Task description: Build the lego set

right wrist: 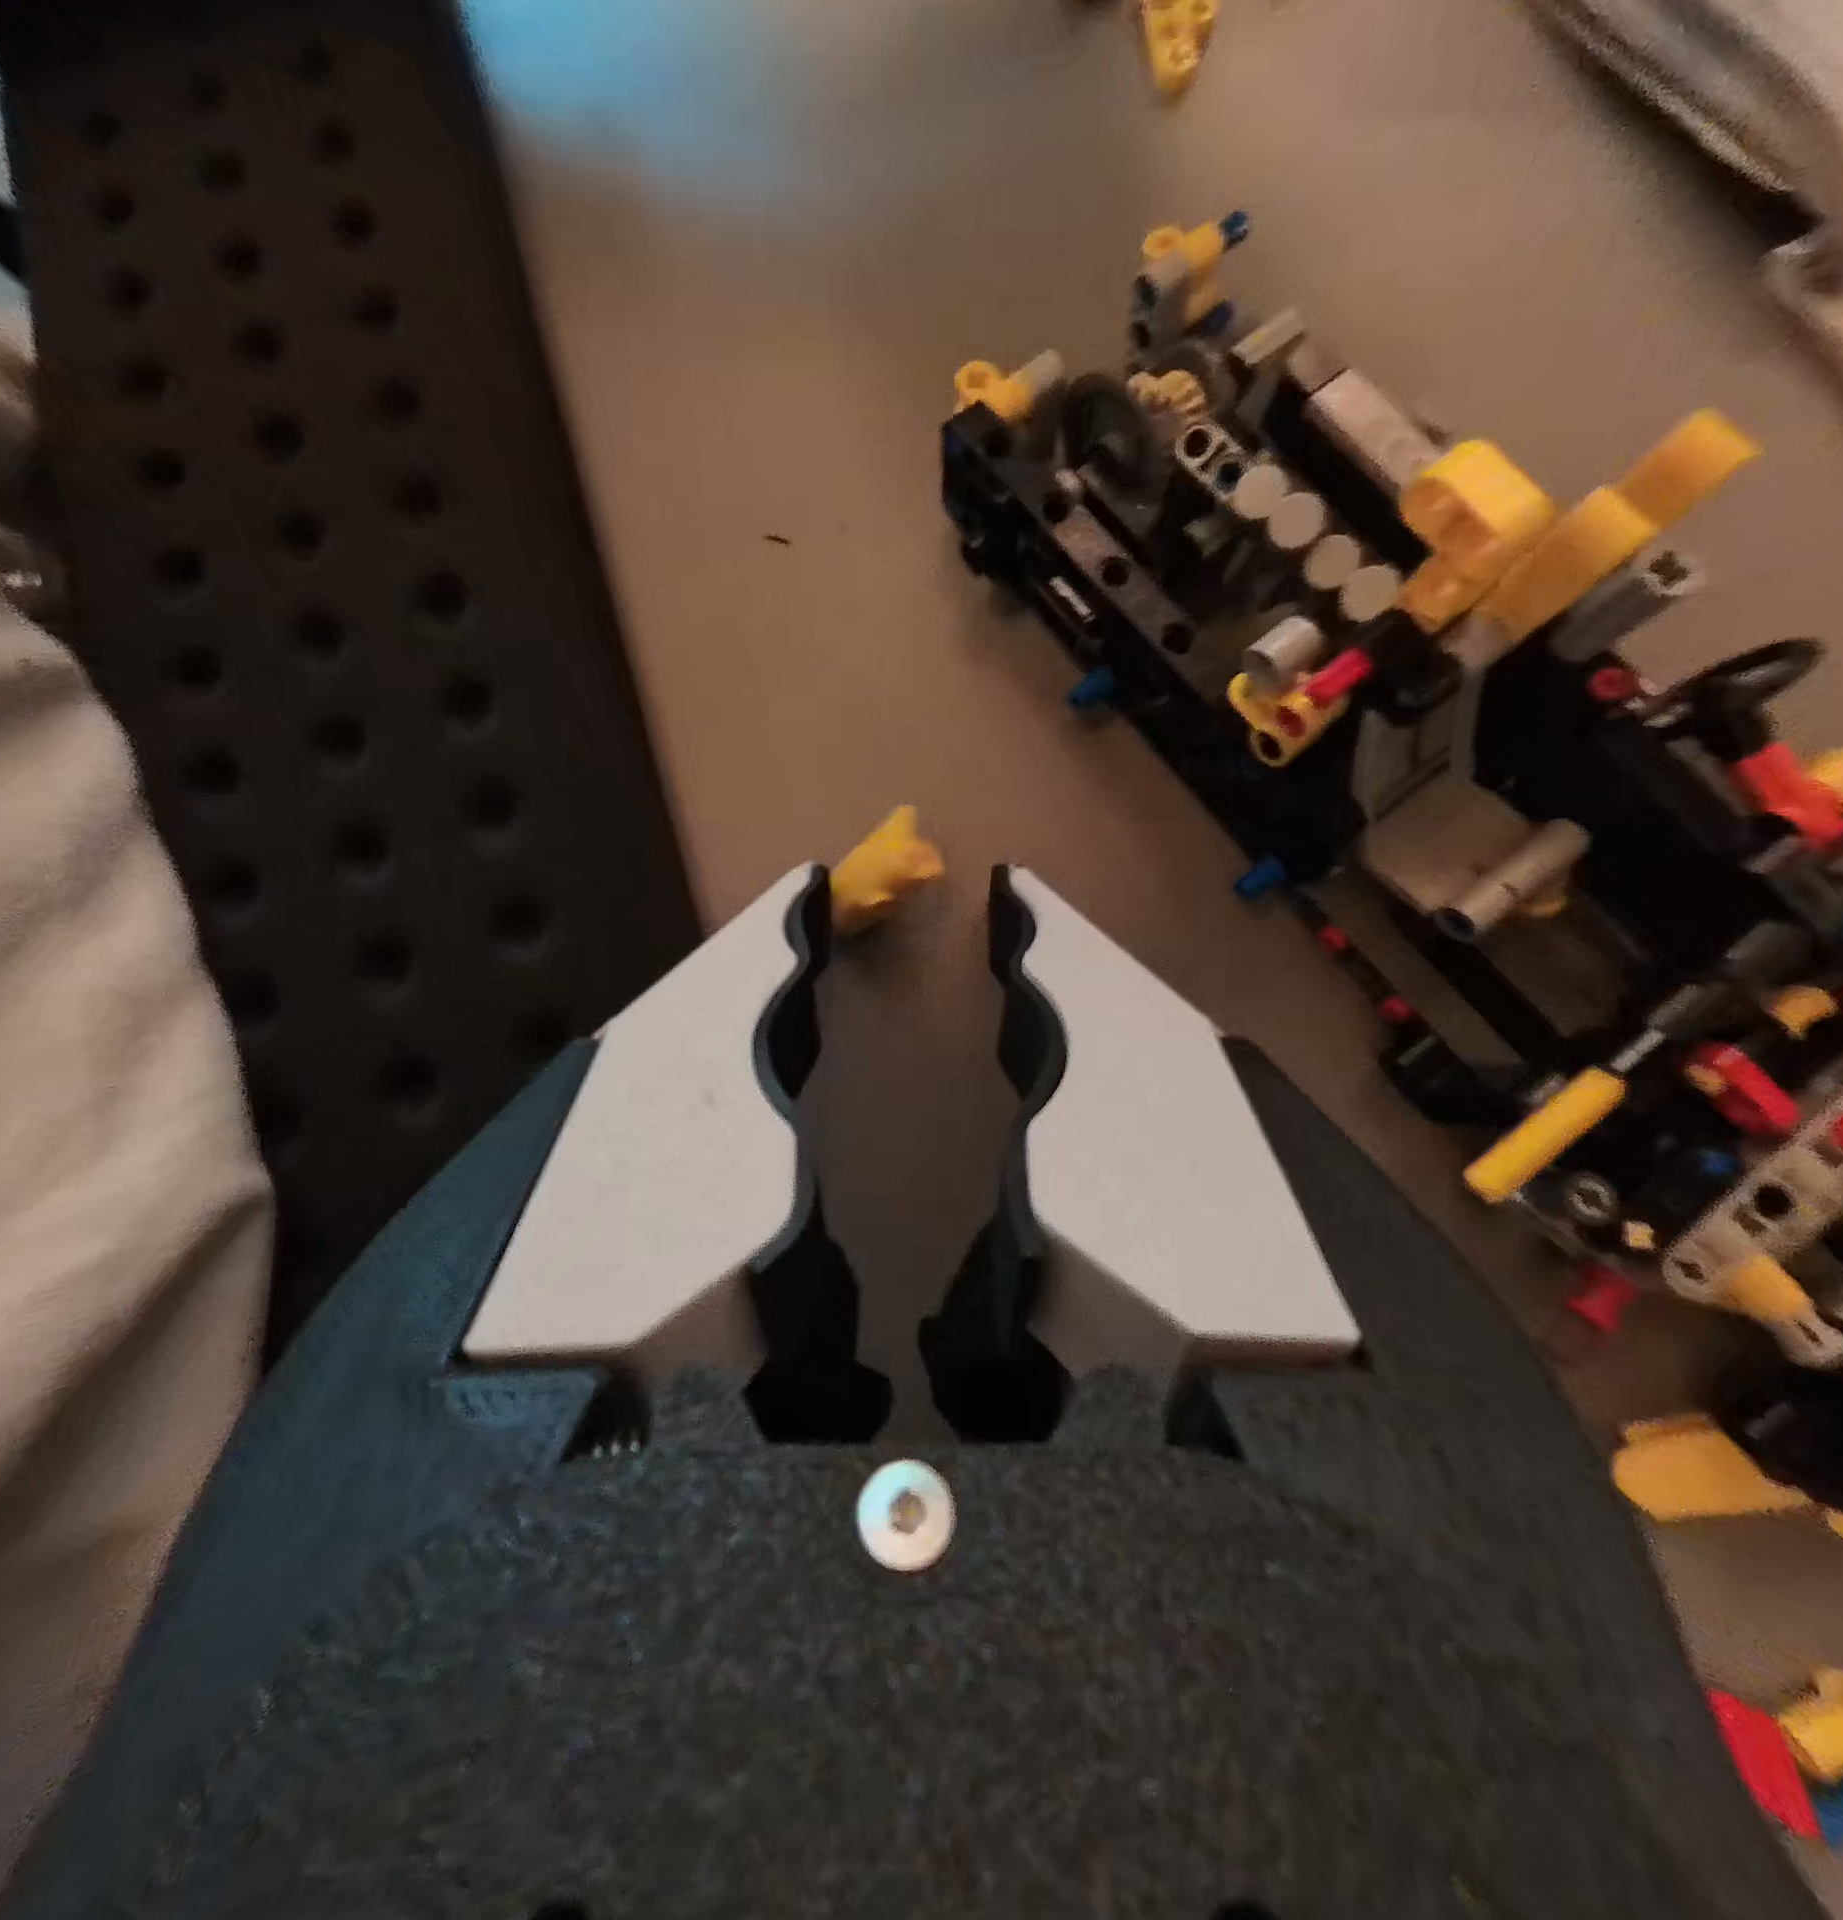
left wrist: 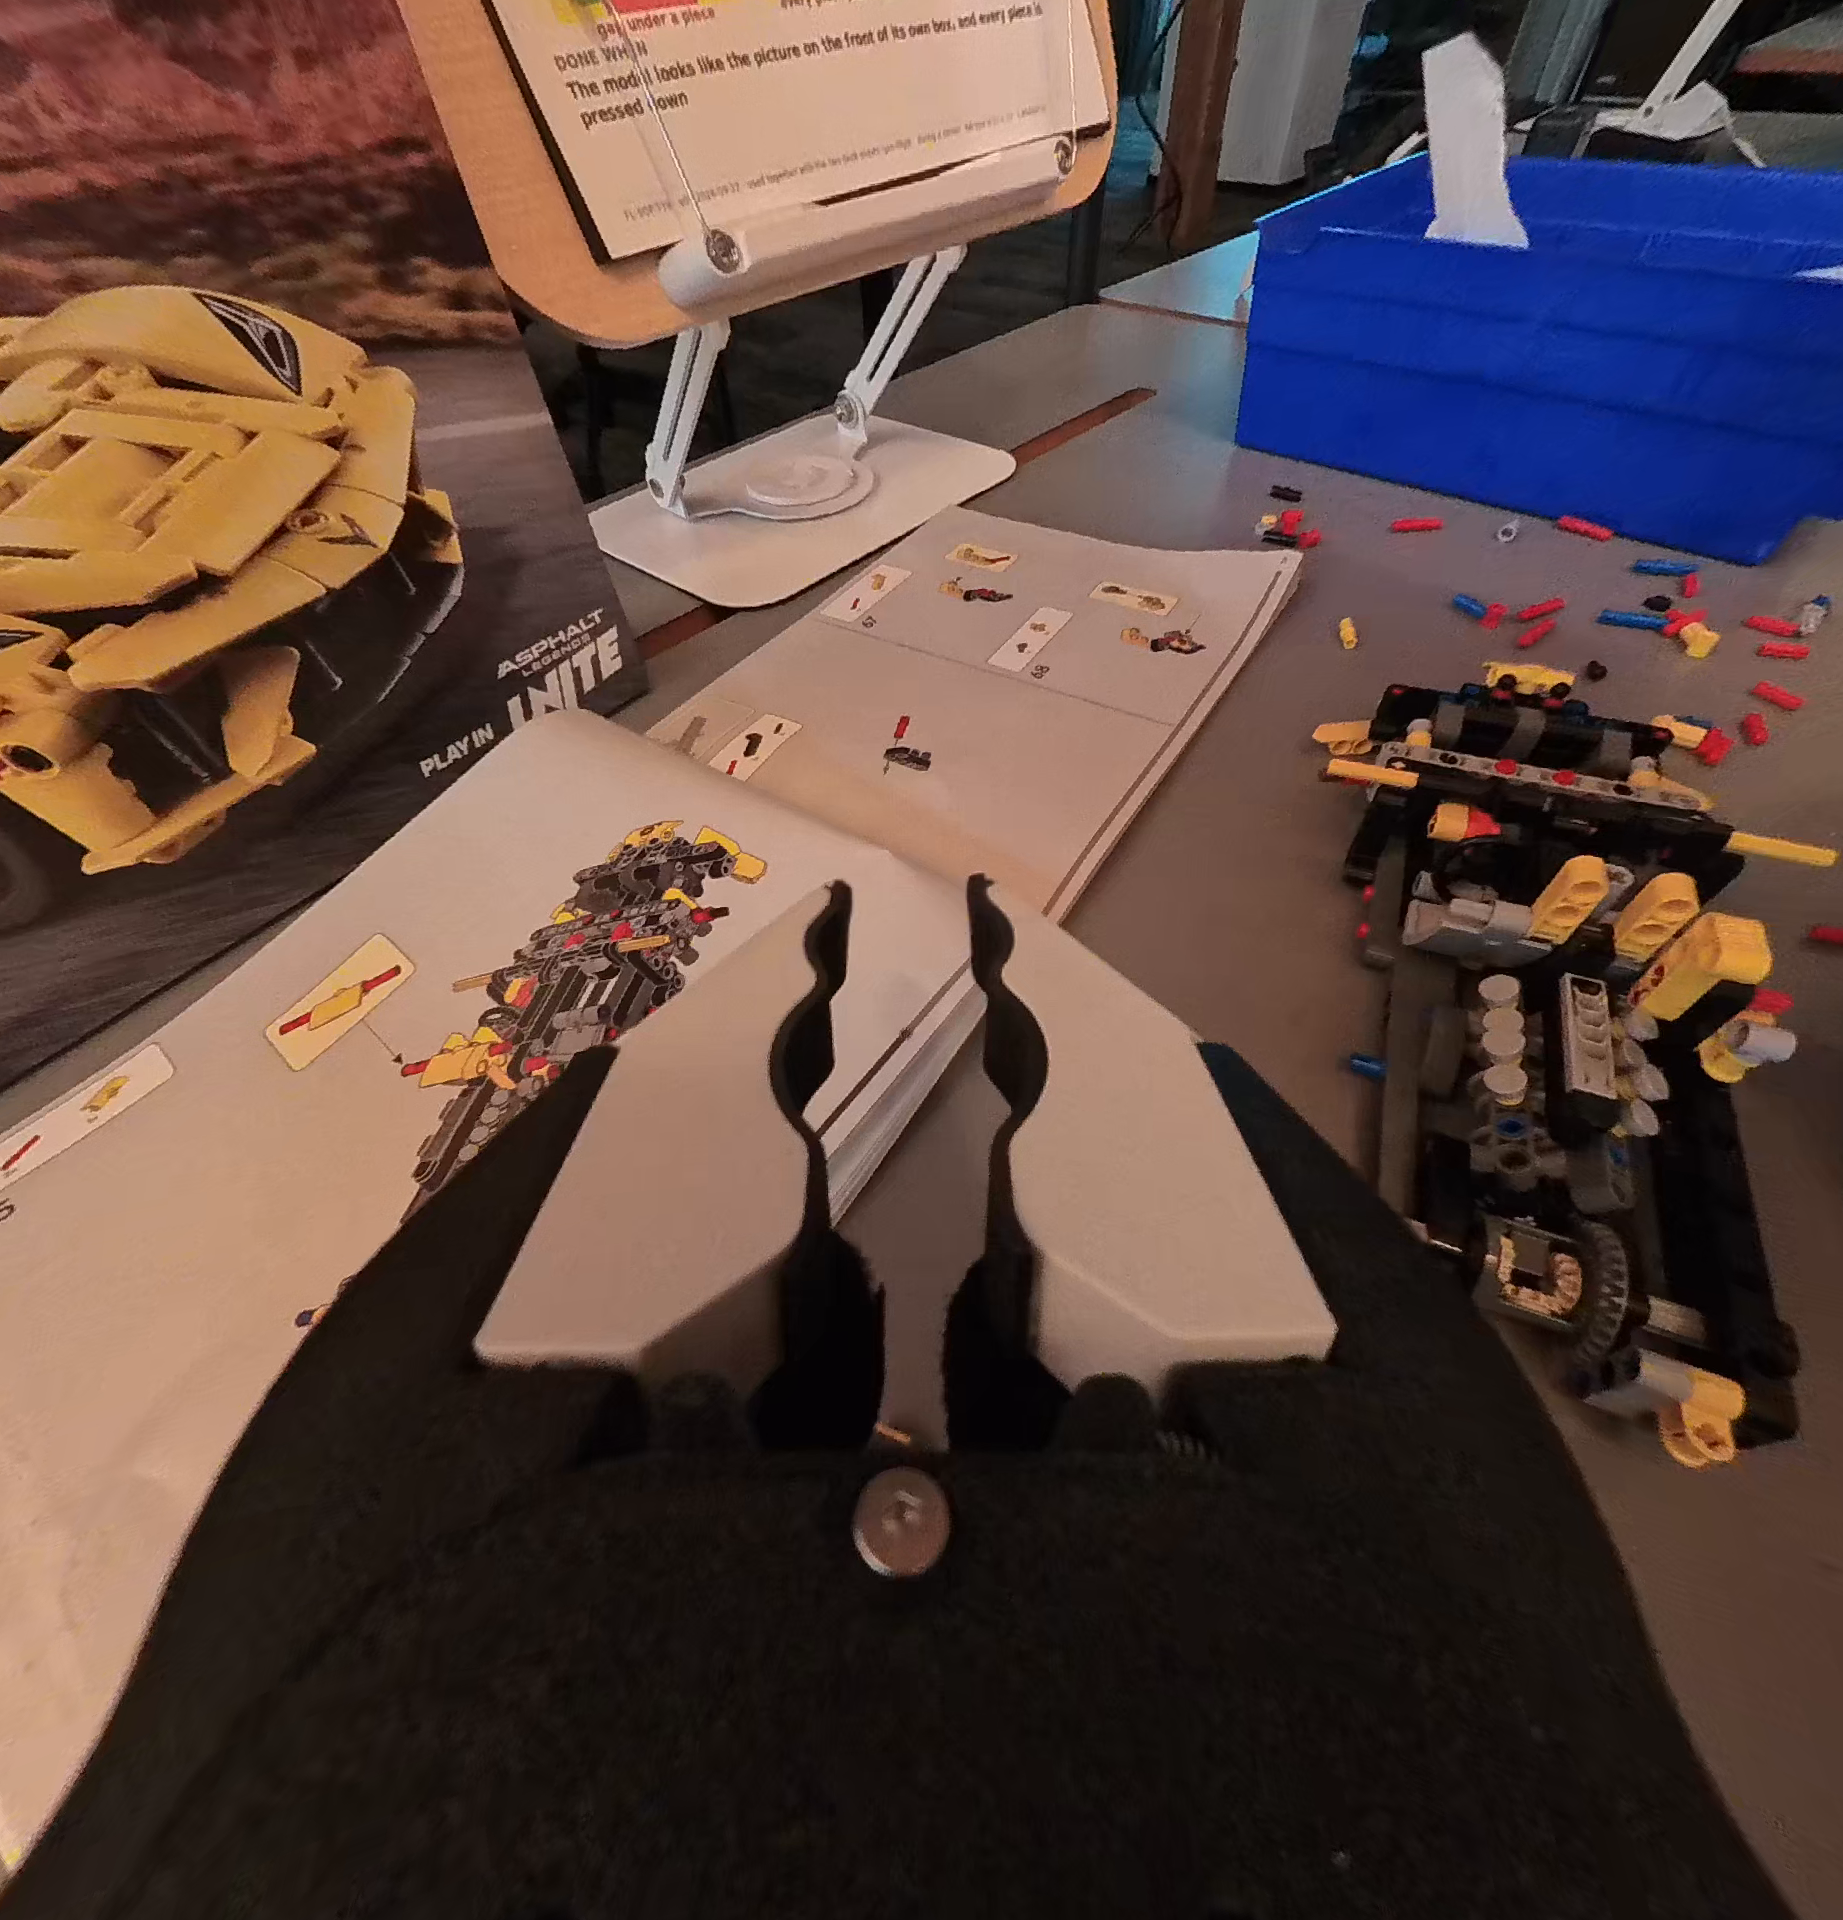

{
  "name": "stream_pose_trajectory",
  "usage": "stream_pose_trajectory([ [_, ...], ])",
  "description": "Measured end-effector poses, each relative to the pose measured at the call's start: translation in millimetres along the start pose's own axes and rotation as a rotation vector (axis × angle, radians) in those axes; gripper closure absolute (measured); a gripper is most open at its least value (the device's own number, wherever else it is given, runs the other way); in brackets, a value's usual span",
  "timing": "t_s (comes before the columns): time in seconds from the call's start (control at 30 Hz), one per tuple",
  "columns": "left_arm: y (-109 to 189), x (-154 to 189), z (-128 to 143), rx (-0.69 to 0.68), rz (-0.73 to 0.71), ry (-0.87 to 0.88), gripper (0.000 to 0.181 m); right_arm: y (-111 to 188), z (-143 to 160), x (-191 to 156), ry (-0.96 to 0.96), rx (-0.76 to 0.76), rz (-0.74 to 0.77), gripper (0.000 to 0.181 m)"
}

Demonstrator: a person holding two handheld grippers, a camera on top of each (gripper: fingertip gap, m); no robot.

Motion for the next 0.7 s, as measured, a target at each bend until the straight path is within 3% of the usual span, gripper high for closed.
stream_pose_trajectory([
  [0.33,1,5,0,-0.019,0.013,-0.025,0.158,-6,-1,-5,0.077,-0.001,-0.022,0.16],
  [0.7,2,6,-2,-0.02,0.014,-0.035,0.158,-13,-15,-1,0.01,0.052,0.025,0.152],
])
Point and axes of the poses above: each gripper's, where its closed fingertips meet, y back along the fingers, z out of its underside, x = y × z across the jaws, the point moved 4 cm from there along y, back along the fingers, and after that the axes turned 6 degrees about -y, right-handed, at the moved point
